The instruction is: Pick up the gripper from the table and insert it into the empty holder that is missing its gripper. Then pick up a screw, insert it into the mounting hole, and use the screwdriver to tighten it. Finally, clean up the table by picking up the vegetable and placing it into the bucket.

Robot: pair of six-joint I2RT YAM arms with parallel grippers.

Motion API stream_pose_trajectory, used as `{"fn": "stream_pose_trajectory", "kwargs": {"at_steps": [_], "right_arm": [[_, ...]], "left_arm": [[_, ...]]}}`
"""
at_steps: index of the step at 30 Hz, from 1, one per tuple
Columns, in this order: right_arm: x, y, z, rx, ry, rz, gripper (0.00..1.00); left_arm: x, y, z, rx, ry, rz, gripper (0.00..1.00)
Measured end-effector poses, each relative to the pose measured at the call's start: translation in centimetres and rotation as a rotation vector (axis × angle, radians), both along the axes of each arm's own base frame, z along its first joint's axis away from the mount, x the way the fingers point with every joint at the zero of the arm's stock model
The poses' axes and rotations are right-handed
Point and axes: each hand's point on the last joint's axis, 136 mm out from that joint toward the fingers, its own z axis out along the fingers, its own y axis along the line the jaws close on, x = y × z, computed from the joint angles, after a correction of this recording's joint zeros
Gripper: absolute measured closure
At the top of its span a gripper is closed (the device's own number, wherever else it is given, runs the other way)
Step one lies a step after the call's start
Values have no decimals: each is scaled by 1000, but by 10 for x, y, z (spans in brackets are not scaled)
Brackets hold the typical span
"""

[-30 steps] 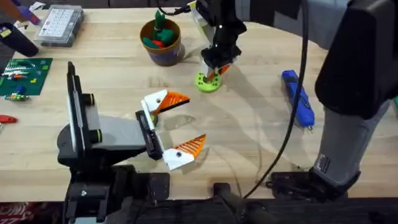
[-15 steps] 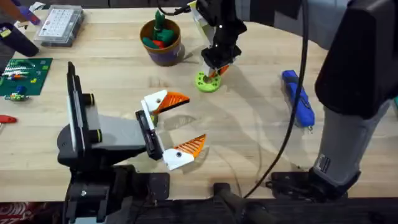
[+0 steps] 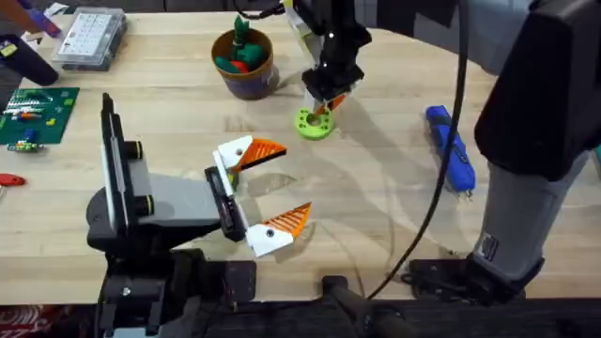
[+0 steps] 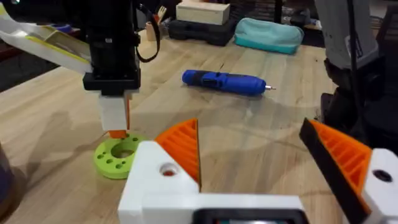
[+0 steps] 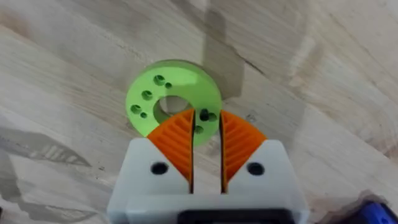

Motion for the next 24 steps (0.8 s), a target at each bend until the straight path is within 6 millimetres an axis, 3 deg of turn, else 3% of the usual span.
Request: {"fn": "stream_pose_trajectory", "kwargs": {"at_steps": [24], "right_arm": [[-3, 5, 0, 1, -1, 11, 801]], "left_arm": [[0, 0, 0, 0, 0, 0, 14]]}}
